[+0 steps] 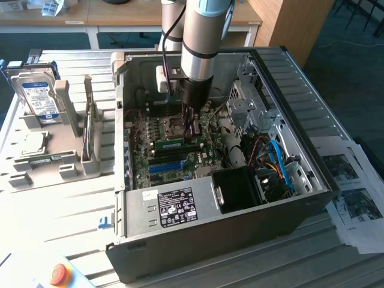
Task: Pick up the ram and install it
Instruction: 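Insert the ram into the slot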
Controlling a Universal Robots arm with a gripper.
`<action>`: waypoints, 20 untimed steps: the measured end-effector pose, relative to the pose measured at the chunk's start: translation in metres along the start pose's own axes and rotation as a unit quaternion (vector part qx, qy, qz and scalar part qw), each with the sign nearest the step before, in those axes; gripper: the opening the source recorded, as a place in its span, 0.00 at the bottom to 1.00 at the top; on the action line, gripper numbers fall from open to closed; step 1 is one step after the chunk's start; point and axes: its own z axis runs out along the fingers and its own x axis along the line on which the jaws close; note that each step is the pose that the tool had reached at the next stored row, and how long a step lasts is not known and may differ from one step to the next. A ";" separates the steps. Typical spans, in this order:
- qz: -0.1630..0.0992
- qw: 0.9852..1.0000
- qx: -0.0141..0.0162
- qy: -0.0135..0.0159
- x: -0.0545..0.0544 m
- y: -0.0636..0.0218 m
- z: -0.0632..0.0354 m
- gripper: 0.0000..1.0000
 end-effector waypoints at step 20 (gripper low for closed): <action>0.000 1.000 0.000 0.000 0.000 0.0000 0.0025 0.12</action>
